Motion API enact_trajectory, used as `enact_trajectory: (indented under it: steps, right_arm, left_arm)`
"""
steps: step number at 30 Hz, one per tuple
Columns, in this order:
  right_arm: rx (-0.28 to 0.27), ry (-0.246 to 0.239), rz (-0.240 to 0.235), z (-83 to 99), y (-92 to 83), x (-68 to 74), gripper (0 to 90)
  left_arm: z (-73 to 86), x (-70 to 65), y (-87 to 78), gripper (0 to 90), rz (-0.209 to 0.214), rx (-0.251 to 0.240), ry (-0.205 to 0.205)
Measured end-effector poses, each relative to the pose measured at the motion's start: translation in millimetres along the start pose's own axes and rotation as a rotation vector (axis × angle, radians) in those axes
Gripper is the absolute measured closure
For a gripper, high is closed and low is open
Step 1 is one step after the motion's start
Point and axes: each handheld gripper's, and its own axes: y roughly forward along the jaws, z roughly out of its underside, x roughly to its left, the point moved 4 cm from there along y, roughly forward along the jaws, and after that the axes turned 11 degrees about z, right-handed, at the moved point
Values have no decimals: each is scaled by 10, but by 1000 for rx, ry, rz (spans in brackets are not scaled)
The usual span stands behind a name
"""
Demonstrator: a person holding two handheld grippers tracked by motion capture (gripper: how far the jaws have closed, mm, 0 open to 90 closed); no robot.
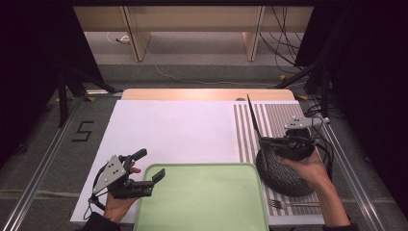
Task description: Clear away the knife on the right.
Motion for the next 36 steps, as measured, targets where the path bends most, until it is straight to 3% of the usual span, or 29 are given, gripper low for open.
enact_trajectory:
  steps: [19,36]
  right_arm:
    - [-3,21,-75,70,9,295,807]
    - [19,20,-106,168,55,511,807]
  left_arm:
    - [-4,-1,-5,99,0,-3,3]
    - [-5,2,-7,99,-1,-7,0]
